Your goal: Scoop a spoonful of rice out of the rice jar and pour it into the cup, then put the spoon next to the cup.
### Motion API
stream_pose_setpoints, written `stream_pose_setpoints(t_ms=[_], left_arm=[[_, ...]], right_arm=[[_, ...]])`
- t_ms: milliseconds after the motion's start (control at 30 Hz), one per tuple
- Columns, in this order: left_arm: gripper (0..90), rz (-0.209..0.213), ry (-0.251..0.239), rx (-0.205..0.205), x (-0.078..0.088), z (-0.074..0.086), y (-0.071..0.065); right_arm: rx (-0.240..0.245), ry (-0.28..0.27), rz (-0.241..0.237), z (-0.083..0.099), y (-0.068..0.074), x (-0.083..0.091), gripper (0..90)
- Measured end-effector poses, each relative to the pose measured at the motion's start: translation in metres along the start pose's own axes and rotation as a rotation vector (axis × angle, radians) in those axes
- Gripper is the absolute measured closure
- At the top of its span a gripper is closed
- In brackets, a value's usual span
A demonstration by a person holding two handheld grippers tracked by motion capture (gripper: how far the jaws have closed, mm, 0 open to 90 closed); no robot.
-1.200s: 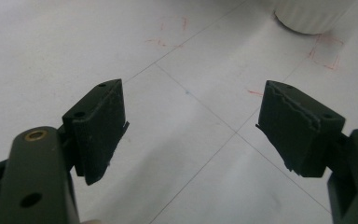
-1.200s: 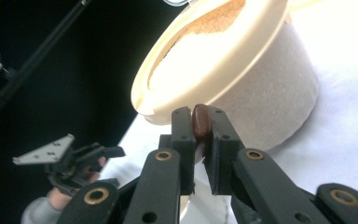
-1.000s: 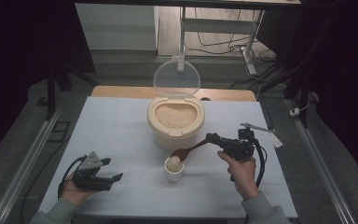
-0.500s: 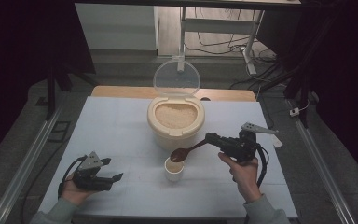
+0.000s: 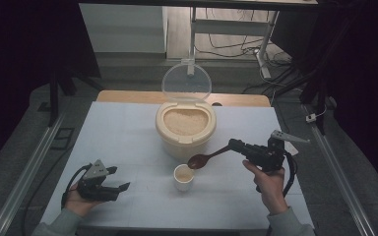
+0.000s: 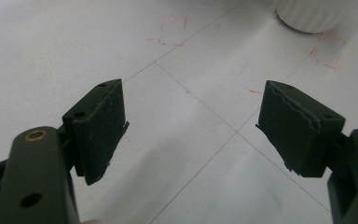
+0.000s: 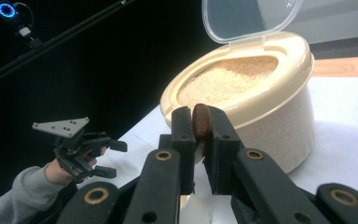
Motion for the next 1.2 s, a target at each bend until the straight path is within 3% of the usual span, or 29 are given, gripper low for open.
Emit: stream_pose_setpoints(t_ms=[200,433,867,1000,1200], left_arm=[[22.7,-0.001,-0.005,0.000,0.000,-0.001,0.000],[22.7,0.002,-0.002,-0.001,0.000,-0.001,0.000],[22.7,0.003,0.002,-0.004,-0.001,-0.001,0.000],[22.7,0.003,0.001,-0.004,-0.001,-0.001,-0.001],[22.7,0.005,0.003,-0.005,-0.001,-0.001,0.000]], right_arm=[[0.046,0.003,0.004,-0.010,0.002,0.013,82.7],[0.057,0.070,0.000,-0.009,-0.002,0.022,82.7],[0.063,0.251,-0.041,0.019,-0.006,0.019,82.7],[0.074,0.314,-0.064,0.029,-0.001,0.014,82.7],[0.085,0.443,-0.103,0.045,0.006,0.006,82.6]])
Point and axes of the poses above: each handheld gripper's, and its own axes: x roughly backward along the jaws, z roughly out of its underside, y roughly to its left, the point moved 10 cm from there along -x, roughly forward along the jaws, and after that the axes turned 13 degrees about -y, right-handed, at the moved point
